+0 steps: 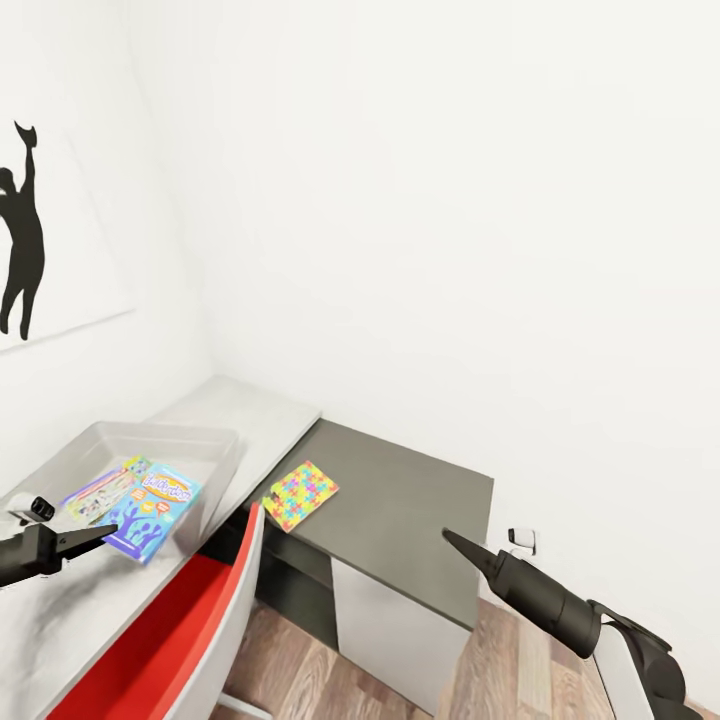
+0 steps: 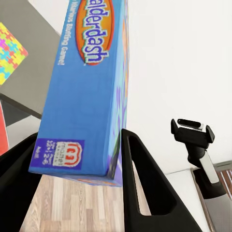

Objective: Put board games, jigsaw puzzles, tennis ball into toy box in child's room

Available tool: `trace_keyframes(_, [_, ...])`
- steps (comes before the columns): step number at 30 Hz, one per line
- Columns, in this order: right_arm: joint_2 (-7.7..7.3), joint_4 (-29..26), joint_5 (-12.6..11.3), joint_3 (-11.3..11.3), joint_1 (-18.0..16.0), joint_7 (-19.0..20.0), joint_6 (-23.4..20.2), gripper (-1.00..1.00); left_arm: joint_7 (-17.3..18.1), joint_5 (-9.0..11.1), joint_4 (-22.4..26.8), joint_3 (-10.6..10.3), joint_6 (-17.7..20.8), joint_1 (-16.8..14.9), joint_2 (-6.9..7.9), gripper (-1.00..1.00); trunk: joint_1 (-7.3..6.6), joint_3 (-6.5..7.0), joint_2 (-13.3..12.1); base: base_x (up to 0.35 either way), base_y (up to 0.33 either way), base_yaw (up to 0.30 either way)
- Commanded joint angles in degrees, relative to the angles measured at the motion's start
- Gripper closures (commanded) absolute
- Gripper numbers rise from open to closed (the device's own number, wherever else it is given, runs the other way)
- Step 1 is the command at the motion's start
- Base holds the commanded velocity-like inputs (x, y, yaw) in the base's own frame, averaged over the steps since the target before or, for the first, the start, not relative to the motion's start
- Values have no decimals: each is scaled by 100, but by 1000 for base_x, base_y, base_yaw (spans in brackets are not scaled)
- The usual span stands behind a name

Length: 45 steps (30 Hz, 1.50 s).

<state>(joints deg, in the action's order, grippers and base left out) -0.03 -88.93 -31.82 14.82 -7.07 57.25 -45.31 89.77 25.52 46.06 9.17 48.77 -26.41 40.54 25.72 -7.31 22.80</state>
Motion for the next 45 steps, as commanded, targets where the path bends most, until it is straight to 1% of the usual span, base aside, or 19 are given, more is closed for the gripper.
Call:
trace_keyframes(1, [-2,-1,-17,3,-5,5,-30,-100,23,5,0,-3,58,-5,-3,100,6,-12,12,290,66,0])
trace_keyframes(8, [-5,-1,-17,3,-5,5,-31,-100,23,5,0,12,54,-5,-10,100,6,-12,12,301,20,0])
trace_keyframes(33, [-23,-1,-17,3,-5,6,-31,-100,23,5,0,13,53,-5,-11,100,6,-12,12,218,77,16])
trace_keyframes(45, [-23,-1,-25,3,-5,5,-31,-100,23,4,0,5,58,-5,-11,100,6,-12,12,41,45,0])
